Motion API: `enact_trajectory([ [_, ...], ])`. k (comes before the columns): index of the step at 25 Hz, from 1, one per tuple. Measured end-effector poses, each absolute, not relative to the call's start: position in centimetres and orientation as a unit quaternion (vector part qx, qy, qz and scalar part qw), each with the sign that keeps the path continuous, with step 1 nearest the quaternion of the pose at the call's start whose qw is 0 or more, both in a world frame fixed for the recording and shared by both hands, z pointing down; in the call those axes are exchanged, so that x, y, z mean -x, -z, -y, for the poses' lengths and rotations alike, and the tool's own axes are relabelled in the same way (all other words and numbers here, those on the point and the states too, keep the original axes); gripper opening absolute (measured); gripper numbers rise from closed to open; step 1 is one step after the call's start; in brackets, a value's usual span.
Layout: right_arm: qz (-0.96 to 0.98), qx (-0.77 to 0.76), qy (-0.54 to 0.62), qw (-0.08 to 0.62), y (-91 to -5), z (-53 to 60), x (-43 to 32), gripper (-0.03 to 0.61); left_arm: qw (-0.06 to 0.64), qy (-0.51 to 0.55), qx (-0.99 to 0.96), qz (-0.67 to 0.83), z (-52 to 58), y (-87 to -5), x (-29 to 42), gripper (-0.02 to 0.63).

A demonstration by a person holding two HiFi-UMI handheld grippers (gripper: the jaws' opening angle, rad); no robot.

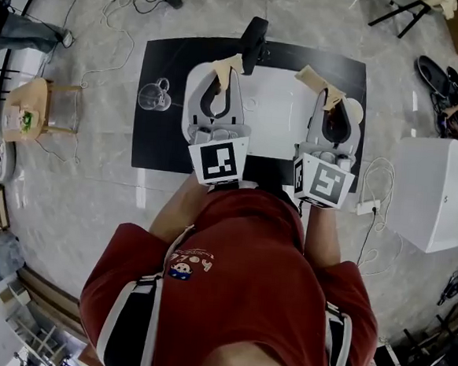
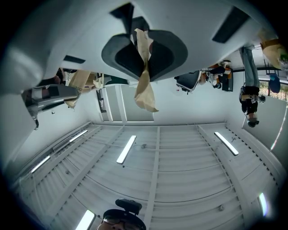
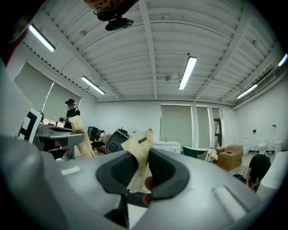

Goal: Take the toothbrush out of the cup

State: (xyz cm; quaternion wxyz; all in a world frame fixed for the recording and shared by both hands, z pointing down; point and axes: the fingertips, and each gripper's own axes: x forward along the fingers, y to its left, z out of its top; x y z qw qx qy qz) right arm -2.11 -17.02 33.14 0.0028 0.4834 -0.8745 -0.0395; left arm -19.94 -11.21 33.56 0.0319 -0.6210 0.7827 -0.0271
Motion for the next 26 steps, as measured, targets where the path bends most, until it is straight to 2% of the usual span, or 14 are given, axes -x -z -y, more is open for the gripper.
enact_trajectory([
  [26, 0.881, -0.471, 0.050, 0.006, -32.9, 17.5, 3.2, 0.084, 0.036, 0.024, 0.617, -0.786, 11.5, -33.0, 20.7, 0.034],
])
